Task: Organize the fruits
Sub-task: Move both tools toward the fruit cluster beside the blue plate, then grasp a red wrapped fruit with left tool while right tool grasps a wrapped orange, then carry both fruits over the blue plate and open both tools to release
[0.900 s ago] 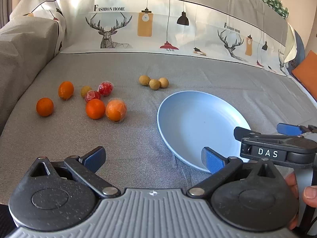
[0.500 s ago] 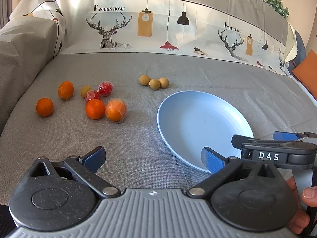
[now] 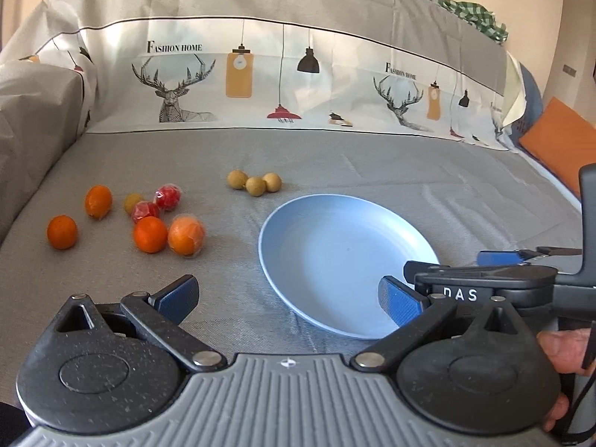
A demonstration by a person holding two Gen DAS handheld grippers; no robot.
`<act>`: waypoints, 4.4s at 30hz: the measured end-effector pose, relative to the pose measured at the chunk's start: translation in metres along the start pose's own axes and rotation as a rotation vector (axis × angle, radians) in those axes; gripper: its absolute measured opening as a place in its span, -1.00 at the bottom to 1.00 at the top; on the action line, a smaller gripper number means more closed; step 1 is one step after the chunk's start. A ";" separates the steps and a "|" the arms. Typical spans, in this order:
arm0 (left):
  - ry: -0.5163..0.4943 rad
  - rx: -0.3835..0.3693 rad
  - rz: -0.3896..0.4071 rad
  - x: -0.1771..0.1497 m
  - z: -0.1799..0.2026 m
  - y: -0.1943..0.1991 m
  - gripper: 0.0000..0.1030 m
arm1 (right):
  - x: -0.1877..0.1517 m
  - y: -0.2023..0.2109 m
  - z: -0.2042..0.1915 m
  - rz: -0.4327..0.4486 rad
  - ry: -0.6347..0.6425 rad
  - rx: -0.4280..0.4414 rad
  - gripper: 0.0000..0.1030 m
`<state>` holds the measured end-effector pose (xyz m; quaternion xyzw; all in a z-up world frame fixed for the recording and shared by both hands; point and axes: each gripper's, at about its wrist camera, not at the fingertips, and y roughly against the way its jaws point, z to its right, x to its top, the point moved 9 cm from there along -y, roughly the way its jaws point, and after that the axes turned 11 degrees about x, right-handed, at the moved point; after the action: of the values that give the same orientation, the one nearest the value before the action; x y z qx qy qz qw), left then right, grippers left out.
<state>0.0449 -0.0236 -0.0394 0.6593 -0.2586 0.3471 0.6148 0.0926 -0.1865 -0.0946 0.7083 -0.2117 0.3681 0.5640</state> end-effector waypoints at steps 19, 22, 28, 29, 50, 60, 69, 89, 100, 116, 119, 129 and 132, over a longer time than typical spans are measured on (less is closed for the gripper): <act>-0.198 0.044 0.134 0.076 -0.056 0.006 -0.23 | 0.024 0.015 -0.021 0.165 -0.060 0.155 0.14; -0.074 0.114 0.097 0.066 -0.101 -0.016 -0.27 | 0.028 0.018 -0.030 0.191 -0.044 0.192 0.14; 0.289 0.103 0.037 0.069 -0.160 -0.026 -0.34 | 0.031 0.016 -0.047 0.184 -0.035 0.260 0.15; 0.300 0.090 0.021 0.069 -0.161 -0.030 -0.34 | 0.031 0.014 -0.050 0.180 -0.032 0.273 0.12; 0.365 0.030 -0.151 0.060 -0.167 -0.104 -0.79 | 0.051 -0.045 -0.156 0.125 0.178 0.464 0.10; 0.368 0.034 -0.187 0.056 -0.161 -0.135 -0.29 | 0.053 -0.092 -0.189 0.055 0.260 0.469 0.13; 0.282 0.073 -0.208 0.051 -0.153 -0.159 -0.28 | 0.049 -0.117 -0.192 0.001 0.242 0.450 0.13; 0.378 0.052 -0.031 0.072 -0.160 -0.085 -0.37 | 0.062 -0.065 -0.178 0.039 0.224 0.492 -0.23; 0.233 -0.083 0.040 0.063 -0.087 -0.021 -0.37 | 0.076 0.028 -0.063 0.161 0.094 0.400 -0.23; -0.289 -0.114 0.076 -0.003 0.034 -0.031 -0.37 | 0.022 0.001 0.005 0.084 -0.083 0.264 -0.23; -0.262 -0.119 0.062 -0.002 0.028 -0.038 -0.37 | 0.025 -0.002 -0.004 0.076 -0.048 0.275 -0.23; -0.272 -0.154 0.058 0.001 0.035 -0.039 -0.37 | 0.022 -0.011 -0.005 0.051 -0.035 0.257 -0.23; -0.282 -0.159 0.058 -0.001 0.036 -0.039 -0.36 | 0.023 -0.011 -0.006 0.051 -0.035 0.259 -0.23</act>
<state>0.0792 -0.0550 -0.0654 0.6429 -0.3879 0.2474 0.6124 0.1136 -0.1746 -0.0840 0.7757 -0.1905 0.3941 0.4545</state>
